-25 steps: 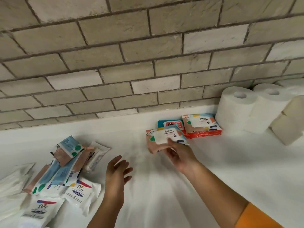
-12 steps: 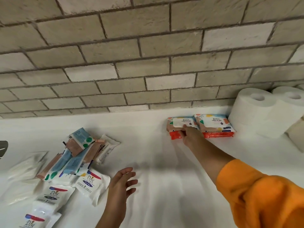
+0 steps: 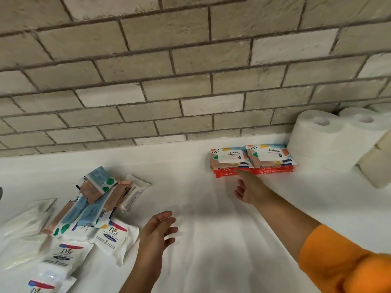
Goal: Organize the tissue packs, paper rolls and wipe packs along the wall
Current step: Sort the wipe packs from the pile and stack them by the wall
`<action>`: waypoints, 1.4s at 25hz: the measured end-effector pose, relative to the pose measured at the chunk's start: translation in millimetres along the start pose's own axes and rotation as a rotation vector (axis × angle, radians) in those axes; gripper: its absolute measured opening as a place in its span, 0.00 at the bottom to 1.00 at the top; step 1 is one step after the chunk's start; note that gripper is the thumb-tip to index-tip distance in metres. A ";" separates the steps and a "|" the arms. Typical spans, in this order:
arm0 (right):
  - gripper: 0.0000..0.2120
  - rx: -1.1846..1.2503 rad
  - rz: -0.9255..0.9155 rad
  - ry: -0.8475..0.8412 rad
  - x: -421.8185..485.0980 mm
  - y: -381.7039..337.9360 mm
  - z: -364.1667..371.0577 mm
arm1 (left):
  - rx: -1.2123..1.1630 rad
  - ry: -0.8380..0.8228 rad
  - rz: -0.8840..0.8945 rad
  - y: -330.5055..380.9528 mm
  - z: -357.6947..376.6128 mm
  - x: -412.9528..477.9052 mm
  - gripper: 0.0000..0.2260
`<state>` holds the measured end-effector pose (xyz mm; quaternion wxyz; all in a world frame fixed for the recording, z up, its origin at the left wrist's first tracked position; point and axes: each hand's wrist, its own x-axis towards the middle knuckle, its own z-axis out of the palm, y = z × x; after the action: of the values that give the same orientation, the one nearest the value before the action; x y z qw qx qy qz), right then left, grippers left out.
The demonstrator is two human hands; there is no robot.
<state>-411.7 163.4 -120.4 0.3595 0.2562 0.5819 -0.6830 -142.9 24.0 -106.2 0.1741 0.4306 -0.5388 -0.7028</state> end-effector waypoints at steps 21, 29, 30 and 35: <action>0.09 -0.738 -0.462 -0.264 -134.7 182.3 79.4 | 0.140 -0.152 0.025 7.4 -142.1 18.1 0.19; 0.05 -0.881 -0.526 -0.319 -141.1 218.7 160.0 | 0.245 -0.093 0.112 31.1 -230.2 50.4 0.11; 0.05 -0.884 -0.527 -0.319 -140.2 221.2 167.6 | 0.248 -0.084 0.119 34.3 -237.9 55.4 0.10; 0.04 -0.931 -0.571 -0.302 -137.8 225.1 205.7 | 0.302 -0.072 0.169 50.1 -270.4 82.8 0.09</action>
<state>-135.8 -25.9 -112.6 0.3149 -0.1977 0.8100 -0.4535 13.4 -216.9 -108.5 0.1464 0.3794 -0.6784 -0.6119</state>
